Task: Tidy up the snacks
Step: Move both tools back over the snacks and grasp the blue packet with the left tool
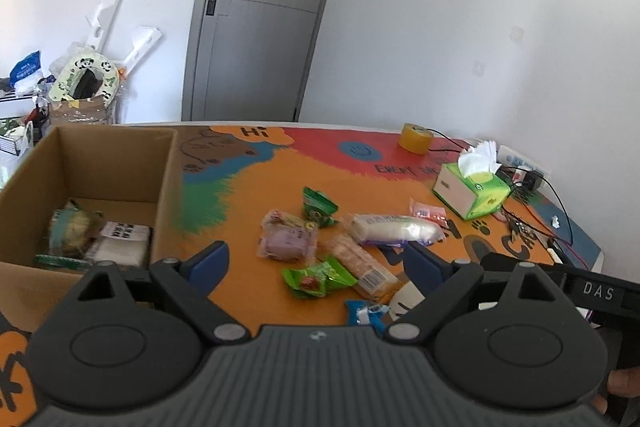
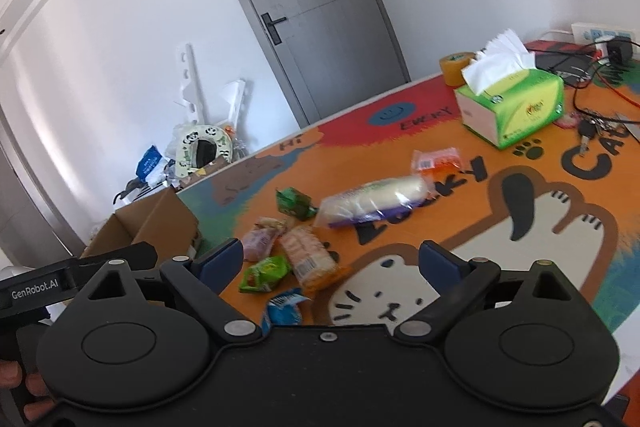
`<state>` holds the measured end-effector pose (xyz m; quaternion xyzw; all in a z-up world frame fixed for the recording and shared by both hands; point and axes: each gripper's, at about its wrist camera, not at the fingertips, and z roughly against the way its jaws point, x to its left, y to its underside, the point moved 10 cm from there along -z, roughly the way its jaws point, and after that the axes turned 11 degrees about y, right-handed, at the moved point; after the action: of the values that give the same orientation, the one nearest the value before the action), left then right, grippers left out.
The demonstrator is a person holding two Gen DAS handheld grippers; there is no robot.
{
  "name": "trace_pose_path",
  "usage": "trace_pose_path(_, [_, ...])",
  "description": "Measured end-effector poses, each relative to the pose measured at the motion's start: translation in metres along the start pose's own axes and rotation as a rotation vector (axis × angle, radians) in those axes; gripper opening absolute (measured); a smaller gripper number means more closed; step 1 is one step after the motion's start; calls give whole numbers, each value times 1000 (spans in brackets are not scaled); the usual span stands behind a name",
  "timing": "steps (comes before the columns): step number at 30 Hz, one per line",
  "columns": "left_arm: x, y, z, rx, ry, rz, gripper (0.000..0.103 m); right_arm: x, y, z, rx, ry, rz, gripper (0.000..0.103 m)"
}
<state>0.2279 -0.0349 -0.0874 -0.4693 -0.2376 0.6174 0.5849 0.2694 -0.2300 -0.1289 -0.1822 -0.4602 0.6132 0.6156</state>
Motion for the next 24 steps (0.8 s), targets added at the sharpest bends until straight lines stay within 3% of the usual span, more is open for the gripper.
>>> trace_pose_path(7, [-9, 14, -21, 41, 32, 17, 89, -13, 7, -5, 20, 2, 1, 87])
trace_pose_path(17, [-13, 38, -61, 126, 62, 48, 67, -23, 15, -25, 52, -29, -4, 77])
trace_pose_path(24, [-10, 59, -89, 186, 64, 92, 60, -21, 21, -44, 85, -62, 23, 74])
